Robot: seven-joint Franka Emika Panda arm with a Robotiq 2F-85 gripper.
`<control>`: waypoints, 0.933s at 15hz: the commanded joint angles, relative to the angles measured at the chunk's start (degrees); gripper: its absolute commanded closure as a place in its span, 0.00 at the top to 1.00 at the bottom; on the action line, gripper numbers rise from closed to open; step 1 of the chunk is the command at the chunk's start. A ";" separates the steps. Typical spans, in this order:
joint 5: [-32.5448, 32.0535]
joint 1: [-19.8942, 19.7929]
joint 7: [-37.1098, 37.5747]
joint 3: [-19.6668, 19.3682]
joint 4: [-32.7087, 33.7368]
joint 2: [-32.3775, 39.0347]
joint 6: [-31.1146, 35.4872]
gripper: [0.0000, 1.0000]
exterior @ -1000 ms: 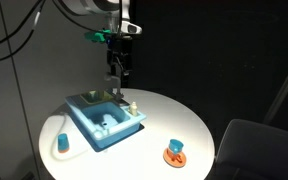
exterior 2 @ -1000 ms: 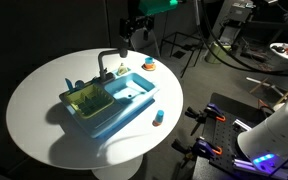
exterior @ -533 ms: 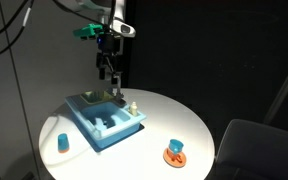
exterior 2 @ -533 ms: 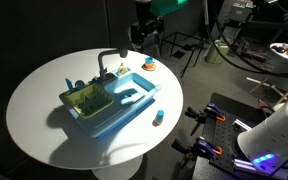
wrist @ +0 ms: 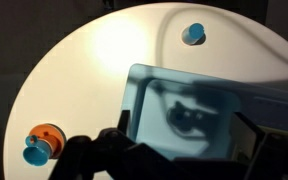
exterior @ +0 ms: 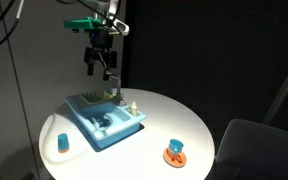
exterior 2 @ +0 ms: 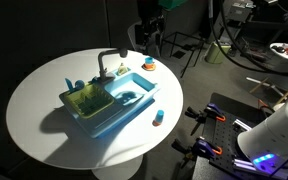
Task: Turn the faucet handle
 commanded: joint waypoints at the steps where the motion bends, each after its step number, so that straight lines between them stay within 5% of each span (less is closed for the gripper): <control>1: 2.94 0.11 -4.61 0.90 -1.34 -2.58 2.79 1.00; 14: 3.53 0.63 2.76 2.90 -3.27 -7.00 6.31 1.00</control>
